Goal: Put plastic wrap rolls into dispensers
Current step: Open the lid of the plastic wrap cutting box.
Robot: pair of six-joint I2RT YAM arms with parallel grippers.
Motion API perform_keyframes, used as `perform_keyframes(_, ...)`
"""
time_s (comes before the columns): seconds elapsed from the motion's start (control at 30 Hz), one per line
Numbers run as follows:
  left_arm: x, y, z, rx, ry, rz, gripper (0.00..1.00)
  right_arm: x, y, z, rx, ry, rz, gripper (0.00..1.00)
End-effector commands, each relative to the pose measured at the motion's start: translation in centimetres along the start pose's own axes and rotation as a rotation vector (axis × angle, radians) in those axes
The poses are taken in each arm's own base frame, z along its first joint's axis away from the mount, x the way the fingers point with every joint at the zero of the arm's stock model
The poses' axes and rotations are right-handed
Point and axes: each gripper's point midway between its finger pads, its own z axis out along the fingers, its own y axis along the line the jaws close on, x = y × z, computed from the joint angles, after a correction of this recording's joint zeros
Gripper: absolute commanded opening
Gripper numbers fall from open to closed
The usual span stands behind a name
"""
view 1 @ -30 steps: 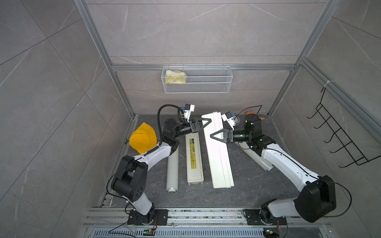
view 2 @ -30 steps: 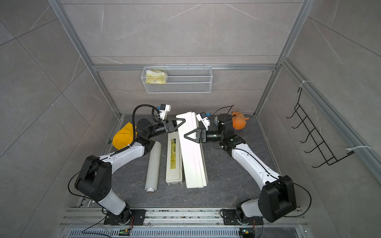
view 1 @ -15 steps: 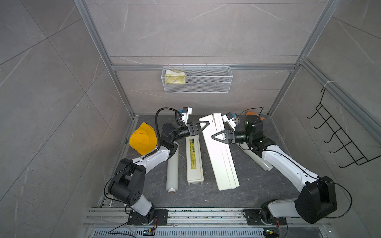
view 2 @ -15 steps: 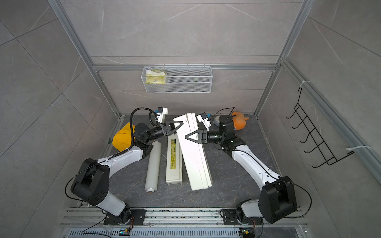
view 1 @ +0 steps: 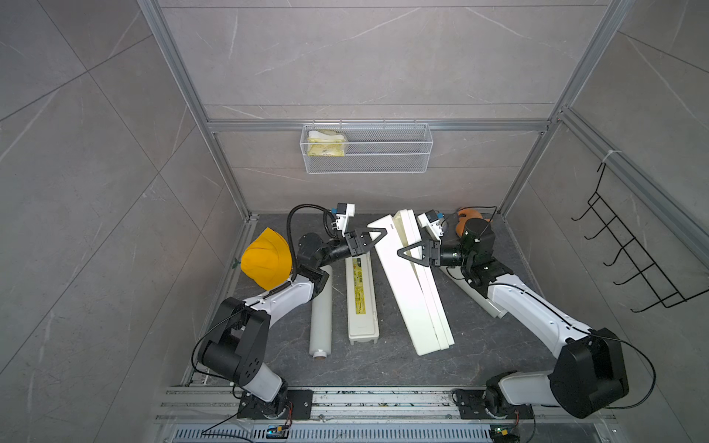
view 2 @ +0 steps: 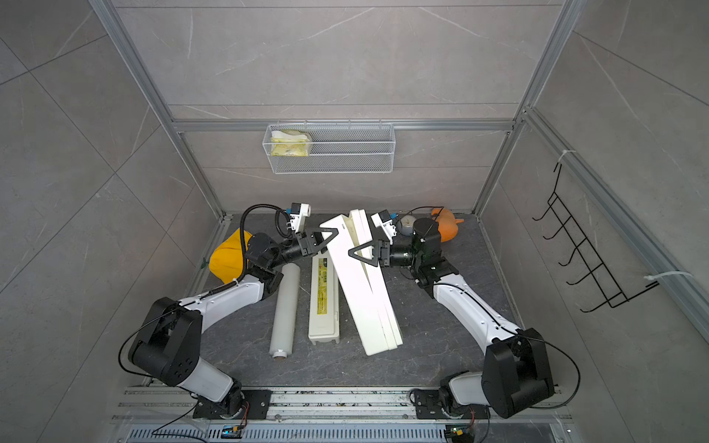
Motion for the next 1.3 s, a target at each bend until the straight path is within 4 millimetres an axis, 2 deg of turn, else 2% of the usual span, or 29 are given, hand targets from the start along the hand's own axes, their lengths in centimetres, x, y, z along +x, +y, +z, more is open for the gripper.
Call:
perform_keyframes(0.0,-3.5,0.9,-1.4,-0.021,-0.095,0.06,0.74,-3.0,3.4,-2.0,-0.035,-0.108,-0.121,0.72)
perform_keyframes(0.13,-3.8,1.8,-1.5,-0.053,-0.118,0.047,0.73,-3.1,2.7,-2.3,0.025,-0.145,-0.1,0.7)
perform_keyframes(0.23,-3.7,2.5,-1.8,-0.104,-0.123,0.052,0.73,-2.8,1.5,-3.0,0.156,-0.177,-0.11,0.7)
perform_keyframes(0.4,-3.8,2.3,-1.7,-0.099,-0.125,0.061,0.73,-3.0,-0.5,-4.4,0.335,-0.243,-0.098,0.68)
perform_keyframes(0.6,-3.7,0.2,-1.3,0.03,-0.101,0.068,0.73,-2.1,0.1,-2.9,0.161,-0.181,-0.072,0.69)
perform_keyframes(0.7,-3.4,0.0,-1.1,0.038,-0.08,0.071,0.73,-1.9,1.1,-2.3,0.07,-0.15,-0.068,0.69)
perform_keyframes(0.77,-3.4,0.2,-1.0,0.022,-0.074,0.069,0.73,-1.8,2.2,-2.0,0.022,-0.131,-0.089,0.73)
perform_keyframes(0.87,-3.3,1.2,-0.6,-0.027,-0.069,0.058,0.73,-0.5,3.6,-0.4,0.006,-0.057,-0.132,0.84)
perform_keyframes(1.0,-3.3,2.2,0.0,-0.071,-0.082,0.049,0.72,0.9,4.0,1.6,0.015,0.014,-0.164,0.95)
perform_keyframes(1.1,-3.3,2.9,0.0,-0.099,-0.103,0.041,0.72,0.9,3.5,2.0,0.013,0.008,-0.148,1.0)
perform_keyframes(1.27,-3.0,2.8,0.3,-0.079,-0.108,0.036,0.72,0.1,3.7,2.5,-0.023,-0.012,-0.165,1.0)
